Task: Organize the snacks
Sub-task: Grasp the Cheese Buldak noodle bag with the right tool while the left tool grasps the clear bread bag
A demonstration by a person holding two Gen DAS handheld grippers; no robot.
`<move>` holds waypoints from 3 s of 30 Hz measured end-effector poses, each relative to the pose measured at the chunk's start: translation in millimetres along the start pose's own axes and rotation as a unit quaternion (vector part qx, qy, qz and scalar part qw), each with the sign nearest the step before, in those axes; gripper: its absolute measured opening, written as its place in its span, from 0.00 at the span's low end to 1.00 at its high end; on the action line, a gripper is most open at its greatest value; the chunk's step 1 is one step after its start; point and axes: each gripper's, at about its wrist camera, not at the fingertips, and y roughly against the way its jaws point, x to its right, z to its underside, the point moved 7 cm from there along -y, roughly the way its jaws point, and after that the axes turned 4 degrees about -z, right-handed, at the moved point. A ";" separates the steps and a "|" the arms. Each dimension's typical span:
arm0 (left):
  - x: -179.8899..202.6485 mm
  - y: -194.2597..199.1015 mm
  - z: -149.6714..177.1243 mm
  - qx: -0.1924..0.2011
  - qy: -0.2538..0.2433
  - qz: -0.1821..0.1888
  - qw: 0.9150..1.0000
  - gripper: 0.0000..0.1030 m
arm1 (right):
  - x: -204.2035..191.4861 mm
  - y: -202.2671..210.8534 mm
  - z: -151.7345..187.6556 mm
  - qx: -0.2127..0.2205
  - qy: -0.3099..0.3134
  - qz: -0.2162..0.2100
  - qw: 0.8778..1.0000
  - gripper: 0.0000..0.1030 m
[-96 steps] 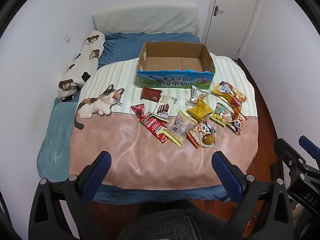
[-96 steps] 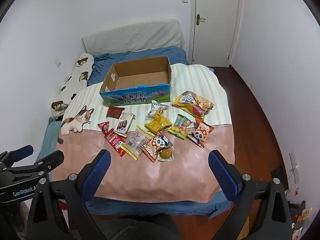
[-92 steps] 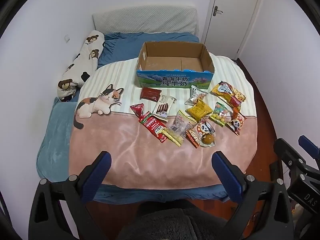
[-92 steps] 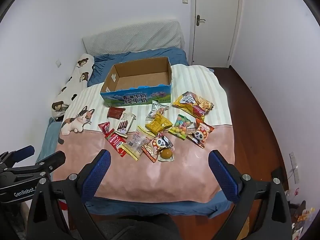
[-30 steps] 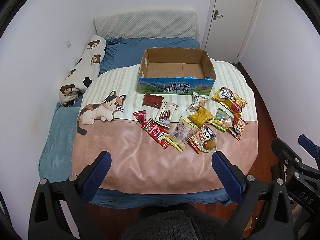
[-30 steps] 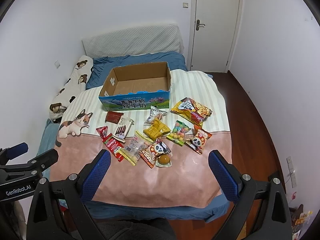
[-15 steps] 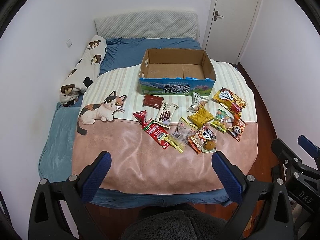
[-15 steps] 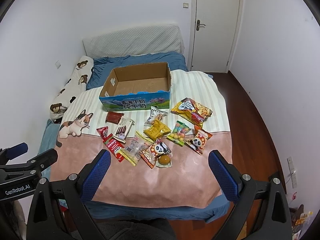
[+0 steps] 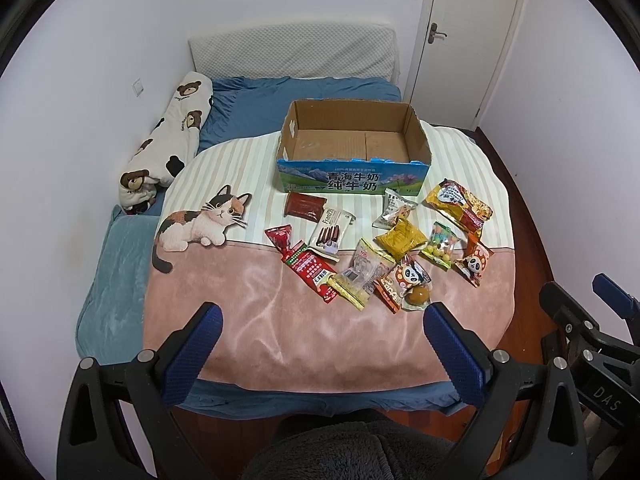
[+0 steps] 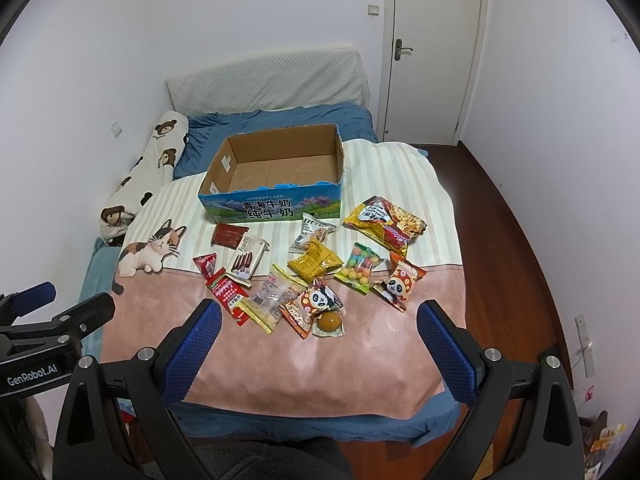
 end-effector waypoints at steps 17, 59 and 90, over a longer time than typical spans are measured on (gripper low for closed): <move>31.2 -103.0 -50.1 -0.015 0.011 -0.028 0.999 1.00 | 53.5 -109.8 -36.7 -0.073 -0.002 -0.005 0.997 0.97; 100.1 -344.4 -51.9 -0.160 -0.085 0.003 0.983 1.00 | 191.7 -473.1 -97.7 -0.265 -0.001 -0.058 0.963 0.86; 111.5 -389.4 106.2 -0.203 -0.288 0.042 0.935 0.58 | 91.7 -419.8 74.1 -0.291 -0.157 -0.019 0.943 0.90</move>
